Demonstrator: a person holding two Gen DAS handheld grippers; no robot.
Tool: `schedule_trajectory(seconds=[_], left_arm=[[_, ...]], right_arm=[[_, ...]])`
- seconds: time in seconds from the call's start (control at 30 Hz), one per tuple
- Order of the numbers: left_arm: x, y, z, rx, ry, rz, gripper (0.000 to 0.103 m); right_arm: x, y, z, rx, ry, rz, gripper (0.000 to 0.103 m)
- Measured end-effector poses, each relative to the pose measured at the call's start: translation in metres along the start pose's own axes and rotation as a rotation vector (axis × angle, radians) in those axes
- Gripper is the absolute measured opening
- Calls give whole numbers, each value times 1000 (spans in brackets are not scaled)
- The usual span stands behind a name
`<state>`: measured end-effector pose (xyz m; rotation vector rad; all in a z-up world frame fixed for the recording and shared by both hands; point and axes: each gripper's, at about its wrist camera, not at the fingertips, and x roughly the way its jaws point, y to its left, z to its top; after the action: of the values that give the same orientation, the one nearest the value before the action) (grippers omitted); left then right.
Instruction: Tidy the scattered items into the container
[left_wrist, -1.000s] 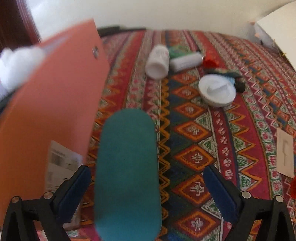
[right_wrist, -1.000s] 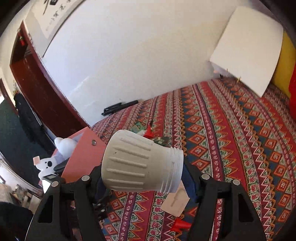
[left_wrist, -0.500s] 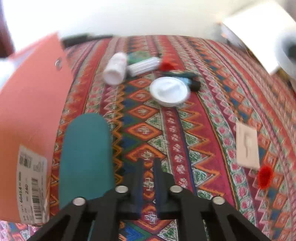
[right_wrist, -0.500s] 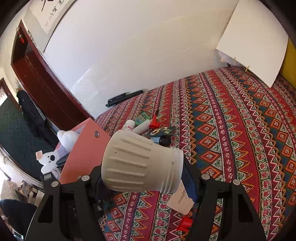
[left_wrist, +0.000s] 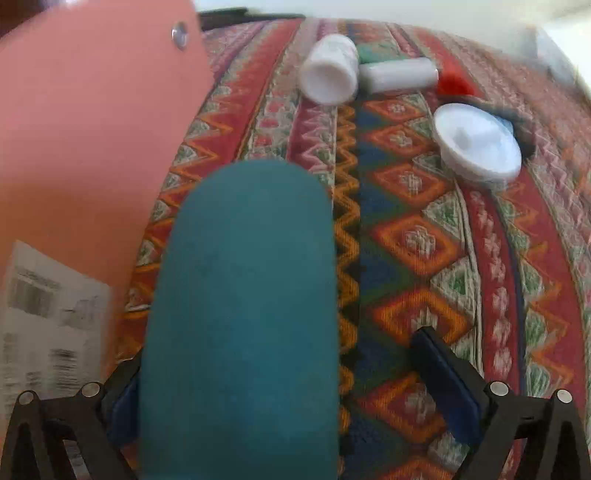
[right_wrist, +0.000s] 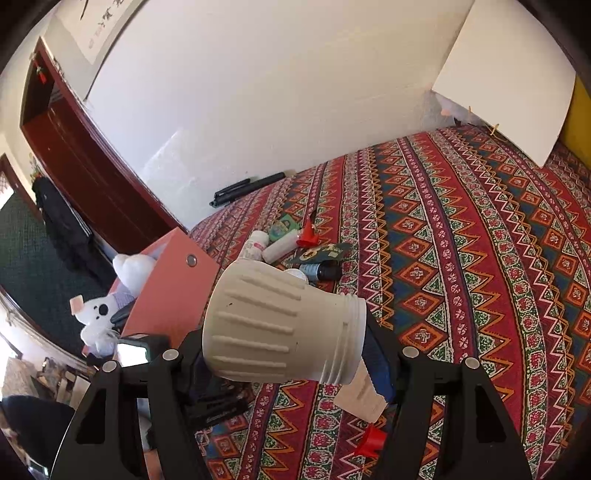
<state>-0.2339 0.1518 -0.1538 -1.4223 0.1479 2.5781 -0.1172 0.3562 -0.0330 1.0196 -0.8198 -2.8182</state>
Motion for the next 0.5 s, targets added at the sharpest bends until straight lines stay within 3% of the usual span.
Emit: schedule_trajectory(seconds=[0.03, 0.07, 0.1, 0.17, 0.3, 0.5], left_arm=[[-1, 0, 2, -7, 16, -8, 96], [-6, 0, 4, -16, 16, -34, 71], [-11, -1, 5, -17, 15, -67, 67], [-21, -12, 5, 2, 36, -171, 67], [-59, -55, -3, 174, -62, -146, 67], [-120, -73, 11, 218, -192, -218, 67]], right_arm=[[0, 0, 0, -3, -1, -1, 71], [0, 0, 0, -4, -2, -2, 71], [0, 0, 0, -5, -3, -3, 71], [1, -2, 0, -4, -7, -7, 71], [-2, -2, 2, -2, -20, -7, 71], [-10, 4, 2, -12, -55, -13, 71]])
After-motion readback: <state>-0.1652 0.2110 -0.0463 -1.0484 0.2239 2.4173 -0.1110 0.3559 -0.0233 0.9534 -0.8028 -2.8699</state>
